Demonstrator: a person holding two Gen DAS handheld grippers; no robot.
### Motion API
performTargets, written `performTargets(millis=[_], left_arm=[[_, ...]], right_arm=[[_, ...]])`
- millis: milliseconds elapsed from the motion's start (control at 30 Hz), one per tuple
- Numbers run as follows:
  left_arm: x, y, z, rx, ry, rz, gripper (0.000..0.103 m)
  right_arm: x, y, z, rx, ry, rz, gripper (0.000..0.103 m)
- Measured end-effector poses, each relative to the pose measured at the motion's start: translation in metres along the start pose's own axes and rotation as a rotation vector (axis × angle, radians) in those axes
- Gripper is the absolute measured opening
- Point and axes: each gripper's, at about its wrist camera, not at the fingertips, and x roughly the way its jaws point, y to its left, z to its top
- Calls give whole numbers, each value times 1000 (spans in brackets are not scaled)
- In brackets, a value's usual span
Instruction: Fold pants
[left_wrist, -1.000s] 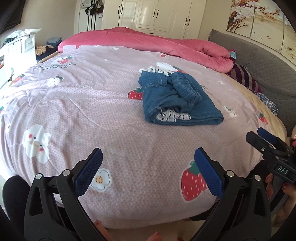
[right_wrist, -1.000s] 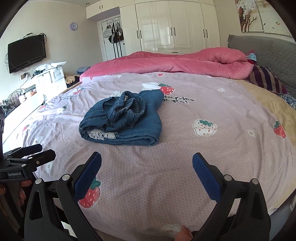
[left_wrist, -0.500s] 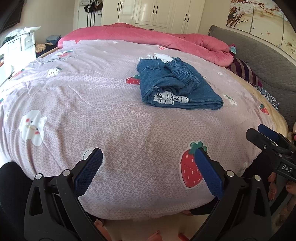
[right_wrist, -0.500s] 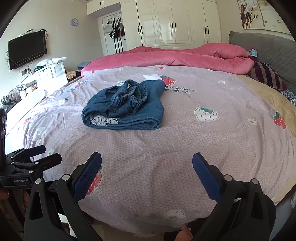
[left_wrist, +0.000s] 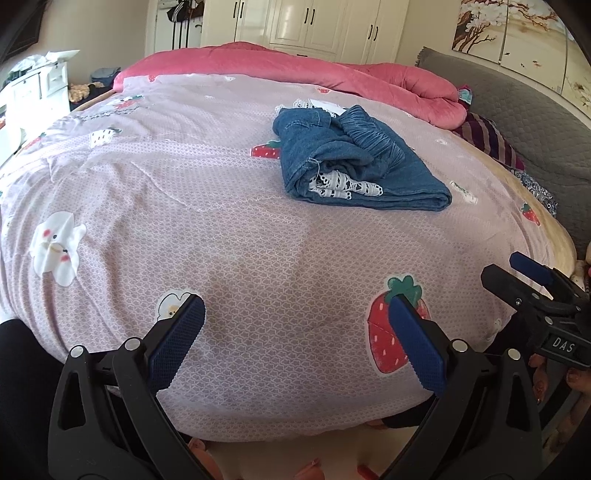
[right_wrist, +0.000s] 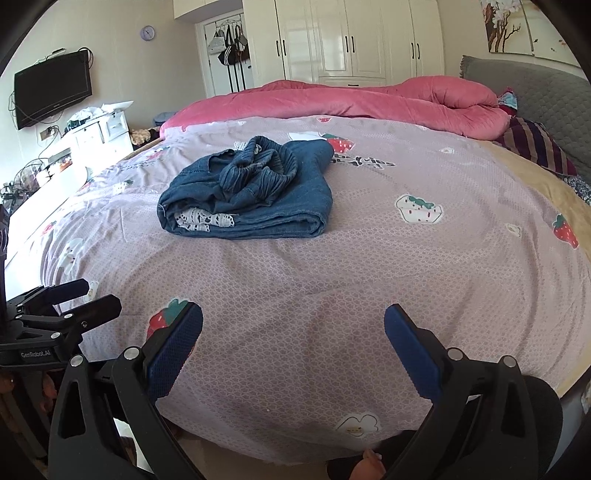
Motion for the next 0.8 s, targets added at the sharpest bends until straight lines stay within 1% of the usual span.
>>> performTargets(millis=[333,800], left_arm=[[1,-1,0,7,-11,-3,93],[0,-4,1,12,-21,4,93]], right_arm=[[8,0,-4,1,9,-3,98],[9,-1,-4,2,8,-5,98]])
